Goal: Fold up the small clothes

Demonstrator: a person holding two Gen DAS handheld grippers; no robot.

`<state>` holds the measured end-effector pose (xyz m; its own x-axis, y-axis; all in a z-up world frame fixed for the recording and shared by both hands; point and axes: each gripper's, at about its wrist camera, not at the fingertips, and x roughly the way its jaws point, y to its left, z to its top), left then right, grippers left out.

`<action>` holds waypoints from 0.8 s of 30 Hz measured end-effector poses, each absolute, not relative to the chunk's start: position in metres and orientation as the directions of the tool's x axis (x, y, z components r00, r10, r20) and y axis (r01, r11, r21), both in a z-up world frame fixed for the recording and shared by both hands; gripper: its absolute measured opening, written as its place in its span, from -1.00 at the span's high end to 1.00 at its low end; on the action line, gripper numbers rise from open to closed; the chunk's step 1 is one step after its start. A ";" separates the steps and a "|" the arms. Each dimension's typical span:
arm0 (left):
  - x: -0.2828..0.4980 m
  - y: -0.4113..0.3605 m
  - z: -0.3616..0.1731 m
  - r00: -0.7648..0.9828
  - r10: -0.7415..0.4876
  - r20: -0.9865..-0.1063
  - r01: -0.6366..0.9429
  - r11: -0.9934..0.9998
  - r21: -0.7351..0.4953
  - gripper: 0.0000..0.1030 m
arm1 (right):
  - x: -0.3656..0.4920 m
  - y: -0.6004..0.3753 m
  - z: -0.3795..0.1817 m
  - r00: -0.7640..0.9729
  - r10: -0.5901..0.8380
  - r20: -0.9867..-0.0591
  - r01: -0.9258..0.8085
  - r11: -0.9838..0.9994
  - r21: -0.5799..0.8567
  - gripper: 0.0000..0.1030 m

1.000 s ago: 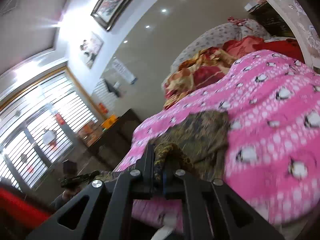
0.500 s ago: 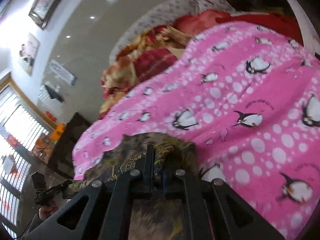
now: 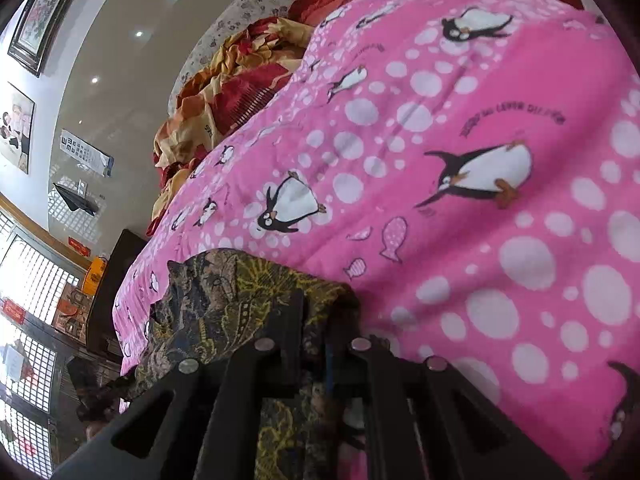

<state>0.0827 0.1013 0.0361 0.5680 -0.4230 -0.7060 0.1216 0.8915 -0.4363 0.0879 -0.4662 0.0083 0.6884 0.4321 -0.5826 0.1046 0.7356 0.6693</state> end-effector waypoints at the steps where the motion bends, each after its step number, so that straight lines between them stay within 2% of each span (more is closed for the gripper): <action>1: 0.079 0.099 0.049 0.579 -0.419 -0.699 0.145 0.897 -0.418 1.00 | 0.083 -0.466 0.013 0.694 0.418 -0.587 0.104 0.748 0.656 0.68; 3: 0.074 0.094 0.073 0.590 -0.429 -0.684 0.192 0.897 -0.398 1.00 | 0.062 -0.466 0.031 0.722 0.323 -0.612 0.129 0.807 0.577 0.45; 7: 0.064 0.084 0.096 0.600 -0.427 -0.676 0.232 0.902 -0.364 1.00 | 0.023 -0.462 0.073 0.758 0.244 -0.605 0.092 0.878 0.470 0.45; 8: 0.065 0.083 0.095 0.605 -0.414 -0.681 0.225 0.908 -0.352 0.81 | 0.016 -0.460 0.083 0.763 0.237 -0.601 0.074 0.892 0.447 0.45; 10: 0.067 0.079 0.090 0.621 -0.369 -0.691 0.190 0.927 -0.323 0.60 | 0.008 -0.448 0.100 0.759 0.245 -0.603 0.027 0.914 0.405 0.45; 13: 0.077 0.082 0.079 0.614 -0.282 -0.737 0.101 0.954 -0.282 0.60 | 0.007 -0.424 0.115 0.736 0.259 -0.626 -0.045 0.941 0.336 0.45; 15: 0.071 0.086 0.082 0.643 -0.211 -0.736 0.024 0.966 -0.257 0.63 | 0.006 -0.406 0.120 0.718 0.271 -0.642 -0.102 0.952 0.288 0.45; 17: 0.050 0.078 0.095 0.687 -0.308 -0.658 0.087 0.934 -0.346 0.64 | 0.008 -0.390 0.120 0.686 0.267 -0.677 -0.128 0.960 0.249 0.45; 18: 0.045 0.071 0.097 0.681 -0.344 -0.647 0.125 0.924 -0.361 0.64 | 0.014 -0.379 0.117 0.652 0.260 -0.712 -0.143 0.965 0.222 0.45; 20: 0.033 0.038 0.092 0.611 -0.417 -0.673 0.232 0.907 -0.352 0.64 | 0.025 -0.361 0.106 0.580 0.260 -0.772 -0.179 0.965 0.190 0.45; 21: 0.029 0.013 0.077 0.528 -0.431 -0.732 0.290 0.901 -0.322 0.64 | 0.029 -0.351 0.101 0.559 0.247 -0.791 -0.191 0.967 0.167 0.45; 24: 0.029 -0.023 0.032 0.422 -0.316 -0.850 0.322 0.928 -0.185 0.65 | 0.046 -0.333 0.076 0.502 0.163 -0.850 -0.204 0.977 0.067 0.45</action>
